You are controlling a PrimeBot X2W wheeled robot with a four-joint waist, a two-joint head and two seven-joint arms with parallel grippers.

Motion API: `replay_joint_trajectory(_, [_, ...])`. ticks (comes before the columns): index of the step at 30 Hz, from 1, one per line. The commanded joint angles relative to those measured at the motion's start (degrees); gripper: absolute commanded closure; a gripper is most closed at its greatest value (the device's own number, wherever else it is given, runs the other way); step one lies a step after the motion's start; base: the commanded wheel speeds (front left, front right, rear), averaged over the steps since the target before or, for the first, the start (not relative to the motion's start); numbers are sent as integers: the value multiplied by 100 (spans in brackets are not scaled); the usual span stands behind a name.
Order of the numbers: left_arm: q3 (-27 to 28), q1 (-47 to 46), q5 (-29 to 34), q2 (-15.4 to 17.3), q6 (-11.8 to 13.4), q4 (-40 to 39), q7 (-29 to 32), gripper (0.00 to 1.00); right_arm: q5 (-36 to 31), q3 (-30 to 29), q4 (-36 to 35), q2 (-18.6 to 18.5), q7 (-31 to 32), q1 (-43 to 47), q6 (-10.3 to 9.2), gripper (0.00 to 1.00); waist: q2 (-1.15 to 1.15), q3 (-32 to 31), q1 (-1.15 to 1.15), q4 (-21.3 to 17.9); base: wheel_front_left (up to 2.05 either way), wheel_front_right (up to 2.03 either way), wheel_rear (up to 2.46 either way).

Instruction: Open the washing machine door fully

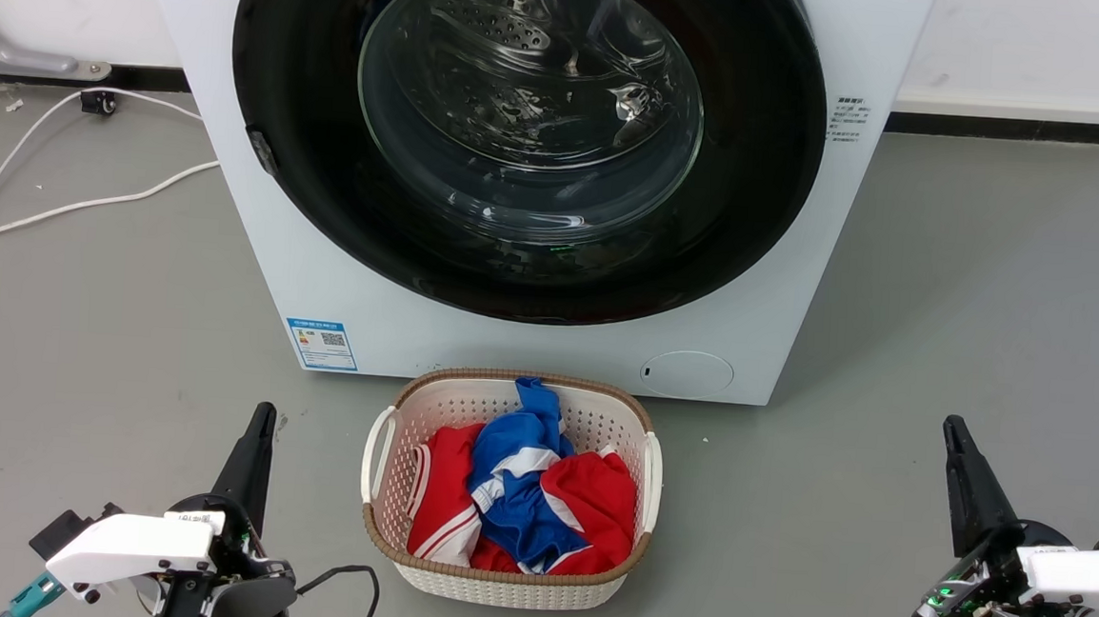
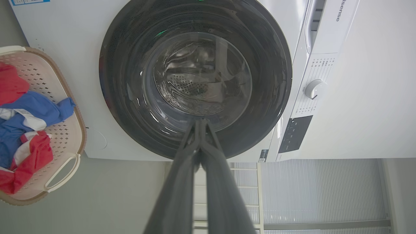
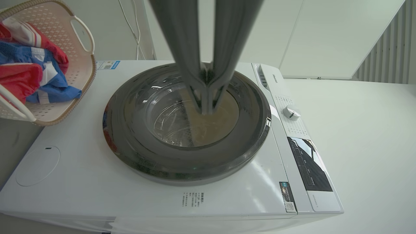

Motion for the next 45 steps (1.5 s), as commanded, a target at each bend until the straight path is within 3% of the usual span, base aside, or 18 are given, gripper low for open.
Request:
replay_joint_trajectory(1, [14,-60,41,-2,-18,6,32,100,-25,-7,5,21,13,-61,17,100,0,0,0,0,0,0,0])
replay_joint_trajectory(30, [36,-62,55,-19,-19,6,43,100,-55,-33,6,39,33,-63,17,100,0,0,0,0,0,0,0])
replay_joint_trajectory(31, [20,-1,25,-12,0,0,28,0,-16,-25,0,18,20,-3,0,0,0,0,0,0,0,0,0])
replay_joint_trajectory(45, [-381,40,276,-28,1,-119,-348,0,-233,233,-336,6,-340,196,1,0,0,15,0,-2,0,0,0])
